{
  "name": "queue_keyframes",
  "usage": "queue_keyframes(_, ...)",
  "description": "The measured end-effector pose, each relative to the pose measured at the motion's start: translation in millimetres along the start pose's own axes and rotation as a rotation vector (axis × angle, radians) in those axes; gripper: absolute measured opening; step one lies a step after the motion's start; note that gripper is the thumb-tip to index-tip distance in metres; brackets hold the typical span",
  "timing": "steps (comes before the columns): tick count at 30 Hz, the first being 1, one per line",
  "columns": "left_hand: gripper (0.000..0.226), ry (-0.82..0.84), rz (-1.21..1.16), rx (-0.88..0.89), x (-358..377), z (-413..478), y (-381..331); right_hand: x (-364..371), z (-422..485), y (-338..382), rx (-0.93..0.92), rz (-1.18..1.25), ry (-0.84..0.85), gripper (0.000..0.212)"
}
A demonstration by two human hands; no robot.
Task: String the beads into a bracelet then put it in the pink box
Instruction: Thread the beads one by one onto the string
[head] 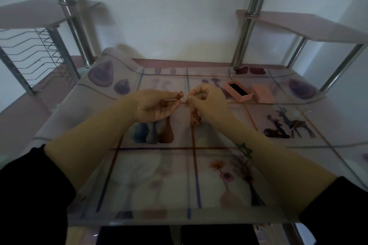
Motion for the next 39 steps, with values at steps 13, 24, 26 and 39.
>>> queue_keyframes(13, 0.016, 0.035, -0.122, -0.004, 1, -3, 4, 4, -4, 13, -0.067, -0.044, -0.005, 0.016)
queue_keyframes(24, 0.015, 0.025, -0.128, 0.025, 4, -6, 4, 1, -4, 12, -0.124, -0.094, -0.052, 0.021)
queue_keyframes(26, 0.015, 0.024, -0.129, 0.028, 5, -6, 5, 1, -4, 13, -0.138, -0.126, -0.061, 0.023)
queue_keyframes(39, 0.026, 0.031, -0.12, 0.017, 3, -3, 8, 5, -6, 11, -0.174, -0.194, -0.055, 0.01)
Point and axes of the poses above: each hand's wrist, its own z-axis towards the middle knuckle, its own x-axis out of the palm, y = z × x, the point moved 6 cm from there along z, towards the middle knuckle, and after that the axes turned 1 degree about y, right-handed, at the moved point
